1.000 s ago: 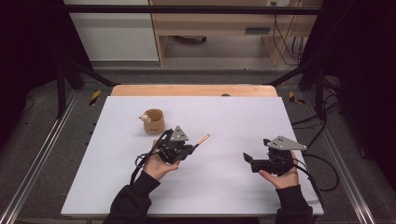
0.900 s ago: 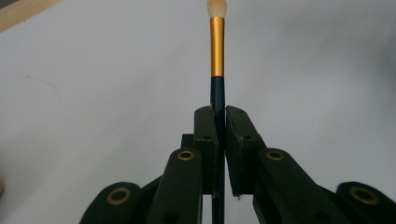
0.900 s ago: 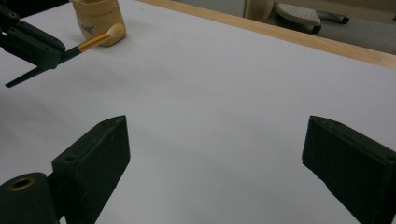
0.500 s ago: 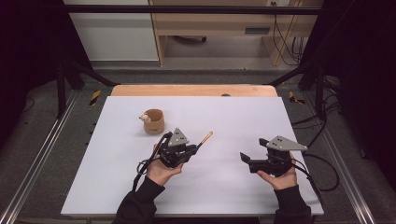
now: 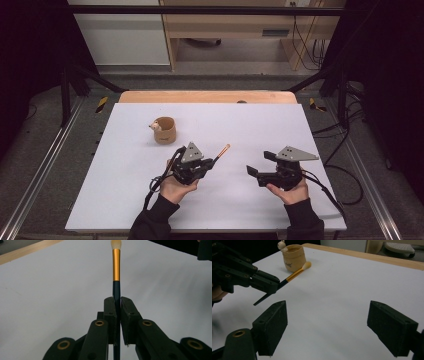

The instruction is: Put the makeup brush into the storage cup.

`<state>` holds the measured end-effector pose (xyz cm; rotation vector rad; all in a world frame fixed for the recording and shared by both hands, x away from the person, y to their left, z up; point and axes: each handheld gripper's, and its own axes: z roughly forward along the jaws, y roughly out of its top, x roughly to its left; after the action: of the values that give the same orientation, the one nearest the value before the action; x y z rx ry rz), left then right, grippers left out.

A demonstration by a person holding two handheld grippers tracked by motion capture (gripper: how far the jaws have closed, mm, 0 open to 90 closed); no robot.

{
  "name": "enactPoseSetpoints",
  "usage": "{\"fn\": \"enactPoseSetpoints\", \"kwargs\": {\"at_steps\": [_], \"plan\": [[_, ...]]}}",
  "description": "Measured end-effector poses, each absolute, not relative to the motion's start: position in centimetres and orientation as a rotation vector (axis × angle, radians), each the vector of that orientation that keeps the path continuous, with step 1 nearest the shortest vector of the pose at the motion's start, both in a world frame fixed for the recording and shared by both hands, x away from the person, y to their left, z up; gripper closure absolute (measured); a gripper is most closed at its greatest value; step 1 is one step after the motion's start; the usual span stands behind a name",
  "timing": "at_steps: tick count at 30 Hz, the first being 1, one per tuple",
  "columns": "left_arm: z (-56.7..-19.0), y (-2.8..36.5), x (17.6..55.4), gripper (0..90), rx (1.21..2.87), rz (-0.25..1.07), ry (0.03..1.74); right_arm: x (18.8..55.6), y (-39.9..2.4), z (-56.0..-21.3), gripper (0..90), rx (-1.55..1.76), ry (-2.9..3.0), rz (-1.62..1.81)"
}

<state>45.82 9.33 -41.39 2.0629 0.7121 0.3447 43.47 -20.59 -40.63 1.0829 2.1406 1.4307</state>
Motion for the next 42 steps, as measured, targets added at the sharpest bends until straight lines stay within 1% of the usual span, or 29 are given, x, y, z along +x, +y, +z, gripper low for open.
{"fn": "enactPoseSetpoints", "kwargs": {"at_steps": [4,7,14,29,42], "plan": [[-41.6,9.3,45.7,83.0,2.059,0.343,0.71,43.5,-19.9,-40.7,17.8,1.068,2.161,1.425],[-41.6,9.3,45.5,83.0,2.044,0.35,0.707,43.5,-19.4,-40.6,20.9,1.063,2.17,1.449],[-41.3,9.5,45.2,83.0,1.999,0.372,0.705,43.8,-18.9,-40.2,24.6,1.063,2.156,1.502],[-40.4,9.7,44.7,83.0,1.947,0.416,0.695,44.1,-17.4,-39.8,25.7,1.061,2.168,1.553],[-40.0,9.1,44.5,83.0,1.941,0.43,0.677,44.3,-17.1,-39.6,29.8,1.075,2.148,1.619]]}}
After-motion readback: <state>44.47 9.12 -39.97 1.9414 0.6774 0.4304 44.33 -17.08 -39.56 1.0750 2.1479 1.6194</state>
